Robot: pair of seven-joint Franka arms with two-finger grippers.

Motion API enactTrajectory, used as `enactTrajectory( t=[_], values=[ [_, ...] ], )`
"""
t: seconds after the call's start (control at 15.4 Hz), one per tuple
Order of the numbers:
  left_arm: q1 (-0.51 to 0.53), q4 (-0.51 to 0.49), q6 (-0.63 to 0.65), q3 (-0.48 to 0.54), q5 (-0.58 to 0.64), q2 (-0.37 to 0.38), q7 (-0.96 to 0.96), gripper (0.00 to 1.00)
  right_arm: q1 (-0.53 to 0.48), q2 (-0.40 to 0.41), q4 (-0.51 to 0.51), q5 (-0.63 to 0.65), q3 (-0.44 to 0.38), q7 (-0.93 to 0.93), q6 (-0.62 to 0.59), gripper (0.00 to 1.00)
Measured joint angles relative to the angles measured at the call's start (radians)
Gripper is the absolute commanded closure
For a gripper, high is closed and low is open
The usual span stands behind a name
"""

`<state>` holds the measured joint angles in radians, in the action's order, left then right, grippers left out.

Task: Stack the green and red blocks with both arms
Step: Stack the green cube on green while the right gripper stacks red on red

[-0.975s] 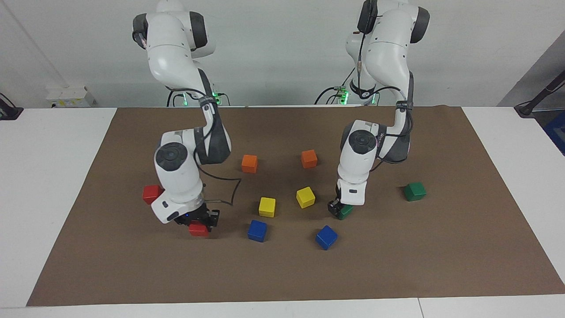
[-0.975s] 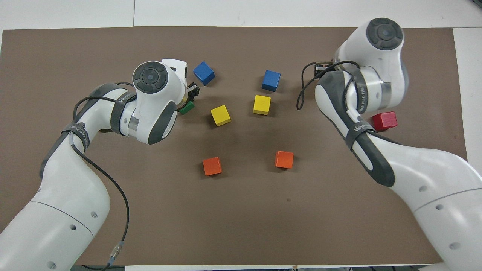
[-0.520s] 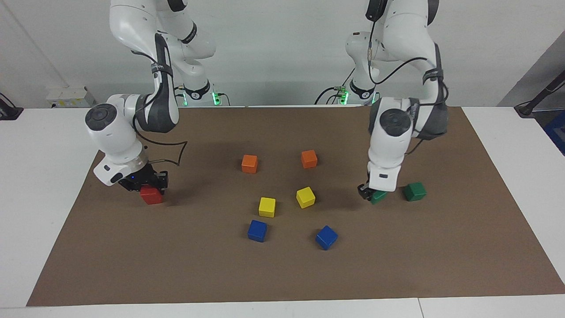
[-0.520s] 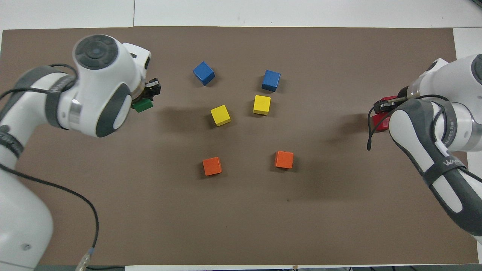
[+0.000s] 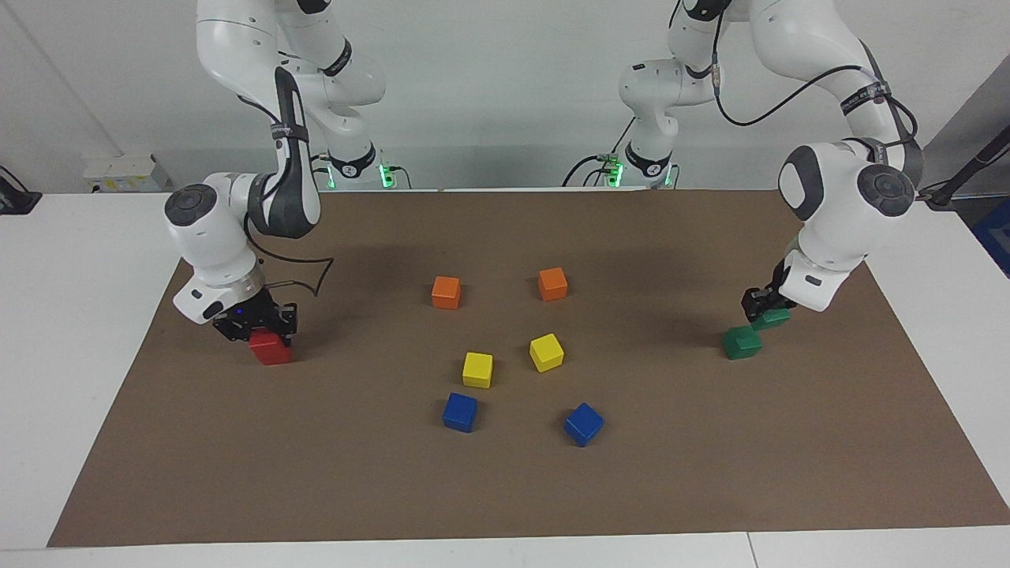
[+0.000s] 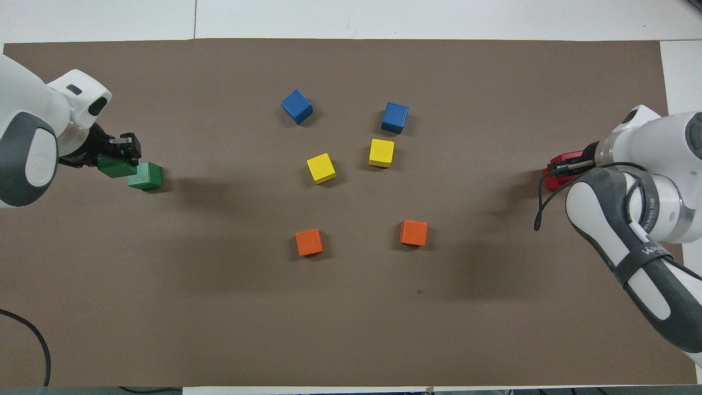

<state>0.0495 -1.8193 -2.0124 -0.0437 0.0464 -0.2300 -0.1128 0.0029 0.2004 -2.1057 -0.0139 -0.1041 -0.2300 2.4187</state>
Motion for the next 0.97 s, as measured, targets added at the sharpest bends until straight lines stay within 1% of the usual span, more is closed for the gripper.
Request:
enactTrajectory(
  t=[0.13,0.39,0.97],
  values=[
    [0.002,-0.048,-0.065,-0.001,-0.001,0.0,0.02,1.0,0.0,-0.002,-0.003,0.0,0.0,0.0,0.0,1.0],
    [0.002,-0.098,-0.136,-0.004,-0.002,0.0,0.081,1.0,-0.02,-0.005,-0.005,0.0,0.0,-0.025,0.0,1.0],
    [0.007,-0.128,-0.176,-0.003,-0.027,-0.01,0.112,1.0,-0.033,-0.006,-0.008,-0.002,0.003,-0.027,0.0,1.0]
  ],
)
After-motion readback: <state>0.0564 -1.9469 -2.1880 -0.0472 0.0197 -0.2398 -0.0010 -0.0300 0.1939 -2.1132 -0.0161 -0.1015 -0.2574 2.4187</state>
